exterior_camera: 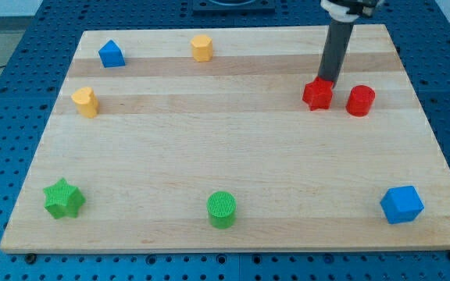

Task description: Move the yellow hexagon towards the center

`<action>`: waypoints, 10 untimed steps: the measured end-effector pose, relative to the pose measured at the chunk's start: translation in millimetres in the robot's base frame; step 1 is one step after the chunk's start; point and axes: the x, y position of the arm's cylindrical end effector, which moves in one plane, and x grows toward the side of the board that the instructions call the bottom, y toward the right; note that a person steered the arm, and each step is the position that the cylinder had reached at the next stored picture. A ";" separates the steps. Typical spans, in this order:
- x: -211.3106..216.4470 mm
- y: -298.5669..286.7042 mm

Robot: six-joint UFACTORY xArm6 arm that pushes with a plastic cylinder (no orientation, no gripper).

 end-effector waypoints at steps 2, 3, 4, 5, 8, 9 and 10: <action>3.1 -4.3; -42.0 -5.3; -91.4 -33.6; -138.5 -81.8; -143.7 -215.0; -107.7 -214.9; -82.0 -214.9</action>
